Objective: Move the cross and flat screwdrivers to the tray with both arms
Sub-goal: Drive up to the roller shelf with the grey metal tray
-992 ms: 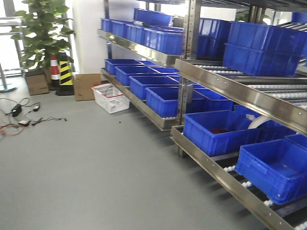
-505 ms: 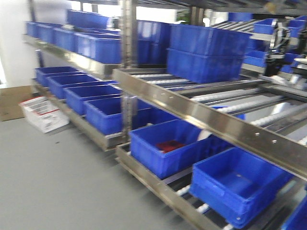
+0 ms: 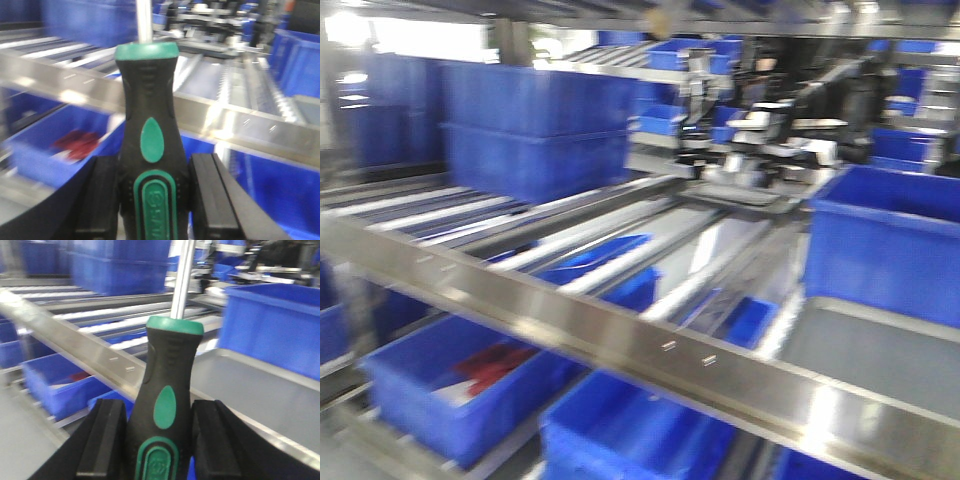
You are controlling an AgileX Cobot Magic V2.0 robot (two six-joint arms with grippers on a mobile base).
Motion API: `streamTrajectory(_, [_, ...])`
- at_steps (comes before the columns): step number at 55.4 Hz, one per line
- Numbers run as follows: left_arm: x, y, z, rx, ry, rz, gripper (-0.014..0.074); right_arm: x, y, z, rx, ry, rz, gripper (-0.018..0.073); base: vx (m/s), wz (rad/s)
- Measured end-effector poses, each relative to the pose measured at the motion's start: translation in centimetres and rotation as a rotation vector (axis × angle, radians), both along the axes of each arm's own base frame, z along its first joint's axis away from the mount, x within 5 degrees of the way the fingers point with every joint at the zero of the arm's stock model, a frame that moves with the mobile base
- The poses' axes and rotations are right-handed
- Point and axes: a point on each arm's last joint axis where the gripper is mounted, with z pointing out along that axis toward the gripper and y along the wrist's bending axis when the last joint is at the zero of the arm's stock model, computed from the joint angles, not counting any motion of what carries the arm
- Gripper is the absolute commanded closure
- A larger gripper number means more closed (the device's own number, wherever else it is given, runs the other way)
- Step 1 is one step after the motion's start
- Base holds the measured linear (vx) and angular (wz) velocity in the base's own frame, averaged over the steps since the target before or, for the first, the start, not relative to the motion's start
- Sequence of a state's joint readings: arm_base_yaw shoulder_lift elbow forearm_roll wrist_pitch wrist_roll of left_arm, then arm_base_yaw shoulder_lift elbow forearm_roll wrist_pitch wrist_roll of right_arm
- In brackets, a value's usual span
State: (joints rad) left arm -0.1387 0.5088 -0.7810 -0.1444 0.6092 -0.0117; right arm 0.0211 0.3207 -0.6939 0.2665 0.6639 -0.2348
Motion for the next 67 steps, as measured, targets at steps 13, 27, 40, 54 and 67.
streamTrajectory(13, [0.0,0.0,0.0,0.0,0.0,0.0,0.0599,0.0,0.0,0.0,0.0,0.0,0.0,0.0567,0.33,-0.64])
streamTrajectory(27, [0.0,0.0,0.0,0.0,0.0,0.0,0.0599,0.0,0.0,0.0,0.0,0.0,0.0,0.0567,0.23,-0.61])
streamTrajectory(40, [0.0,0.0,0.0,0.0,0.0,0.0,0.0599,0.0,0.0,0.0,0.0,0.0,0.0,0.0567,0.16,-0.53])
streamTrajectory(54, [0.02,-0.01,-0.01,-0.001,0.001,0.0,0.0599,0.0,0.0,0.0,0.0,0.0,0.0,0.0567,0.1,-0.24])
streamTrajectory(67, [0.02,-0.01,-0.01,-0.001,0.001,0.0,0.0599,0.0,0.0,0.0,0.0,0.0,0.0,0.0567,0.06,0.04])
